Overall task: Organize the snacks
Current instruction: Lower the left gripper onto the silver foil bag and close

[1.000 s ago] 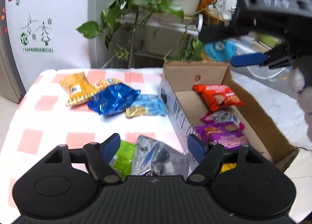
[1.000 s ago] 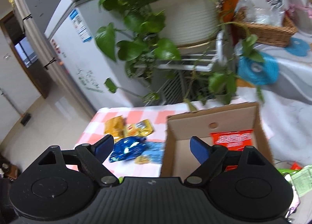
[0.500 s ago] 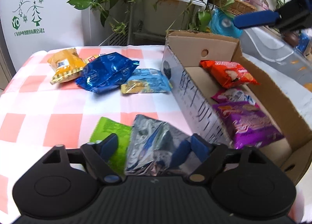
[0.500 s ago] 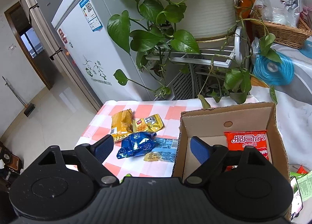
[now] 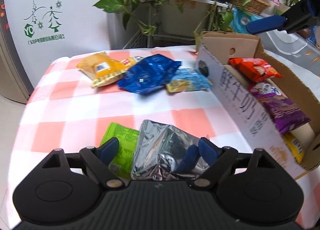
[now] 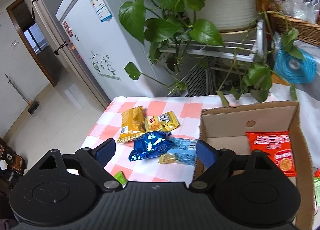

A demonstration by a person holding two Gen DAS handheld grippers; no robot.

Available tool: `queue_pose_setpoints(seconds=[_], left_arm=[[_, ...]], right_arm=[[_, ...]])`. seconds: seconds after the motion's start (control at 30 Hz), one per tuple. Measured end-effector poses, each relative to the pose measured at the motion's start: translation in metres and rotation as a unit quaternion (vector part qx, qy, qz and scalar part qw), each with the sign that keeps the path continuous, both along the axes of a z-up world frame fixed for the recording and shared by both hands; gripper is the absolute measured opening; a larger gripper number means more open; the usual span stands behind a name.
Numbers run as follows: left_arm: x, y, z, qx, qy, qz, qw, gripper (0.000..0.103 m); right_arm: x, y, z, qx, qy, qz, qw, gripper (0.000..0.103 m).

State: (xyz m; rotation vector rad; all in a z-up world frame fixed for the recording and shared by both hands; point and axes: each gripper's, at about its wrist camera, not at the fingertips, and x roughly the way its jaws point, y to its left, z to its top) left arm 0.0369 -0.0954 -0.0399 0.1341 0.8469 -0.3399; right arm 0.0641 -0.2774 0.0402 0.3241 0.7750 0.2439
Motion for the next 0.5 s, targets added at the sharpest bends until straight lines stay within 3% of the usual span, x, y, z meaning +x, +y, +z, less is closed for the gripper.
queue_pose_setpoints(seconds=[0.33,0.5], left_arm=[[0.015,0.044,0.009,0.042,0.011,0.033,0.9985,0.086],[0.011,0.072,0.008,-0.029,0.031,0.092,0.9948,0.085]], right_arm=[[0.022,0.027,-0.016,-0.004,0.012,0.013,1.000,0.091],[0.032,0.041,-0.025,-0.026,0.014,0.010,1.000,0.090]])
